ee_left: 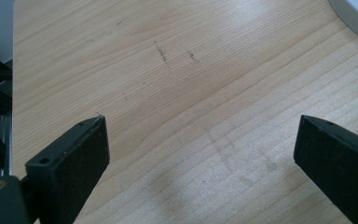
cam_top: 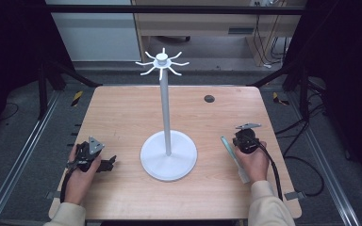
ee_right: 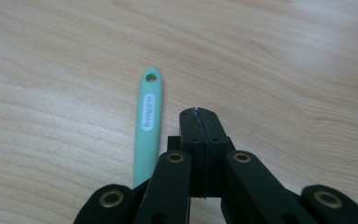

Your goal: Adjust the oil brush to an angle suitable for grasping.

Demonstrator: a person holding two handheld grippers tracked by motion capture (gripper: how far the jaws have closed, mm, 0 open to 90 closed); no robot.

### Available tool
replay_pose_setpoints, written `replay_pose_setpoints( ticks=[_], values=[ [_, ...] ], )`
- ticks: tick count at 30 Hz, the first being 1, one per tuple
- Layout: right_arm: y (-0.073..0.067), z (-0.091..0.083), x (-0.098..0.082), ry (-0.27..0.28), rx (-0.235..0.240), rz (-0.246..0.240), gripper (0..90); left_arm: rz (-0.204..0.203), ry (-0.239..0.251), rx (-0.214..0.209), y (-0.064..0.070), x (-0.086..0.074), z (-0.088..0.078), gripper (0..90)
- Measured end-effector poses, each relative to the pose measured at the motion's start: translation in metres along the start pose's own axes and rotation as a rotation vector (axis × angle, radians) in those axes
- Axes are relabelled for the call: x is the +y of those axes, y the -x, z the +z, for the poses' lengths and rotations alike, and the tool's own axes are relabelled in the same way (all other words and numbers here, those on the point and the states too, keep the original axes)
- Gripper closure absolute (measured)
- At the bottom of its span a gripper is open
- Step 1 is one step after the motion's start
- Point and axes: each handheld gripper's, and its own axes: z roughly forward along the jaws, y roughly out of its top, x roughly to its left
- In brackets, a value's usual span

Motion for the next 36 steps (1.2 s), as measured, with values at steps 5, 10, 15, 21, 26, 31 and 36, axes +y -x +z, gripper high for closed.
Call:
replay_pose_setpoints(
  ticks=[5,10,15,21,26,31,36],
  values=[
    [-0.005,0.007,0.0,-0.028,0.028,-0.017,90.0,0.0,0.001,-0.001,0.0,0.0,0.0,2.8],
    [-0.01,0.01,0.0,-0.038,0.042,-0.028,90.0,0.002,0.0,-0.003,0.0,0.0,0.0,2.8],
    [-0.011,0.01,0.0,-0.036,0.086,-0.016,90.0,0.002,0.002,-0.002,0.001,0.0,0.0,2.8],
    [-0.02,0.009,0.0,-0.046,0.131,-0.054,90.0,0.006,-0.003,-0.004,0.001,0.0,0.001,2.8],
    [-0.031,0.007,0.0,-0.06,0.174,-0.082,90.0,0.007,-0.004,-0.005,0.001,0.0,0.001,2.8],
    [-0.042,0.005,0.0,-0.078,0.21,-0.126,90.0,0.01,-0.009,-0.006,0.001,0.0,0.001,2.8],
    [-0.056,0.002,0.0,-0.096,0.238,-0.174,90.0,0.011,-0.009,-0.009,0.002,0.0,0.001,2.8]
  ],
)
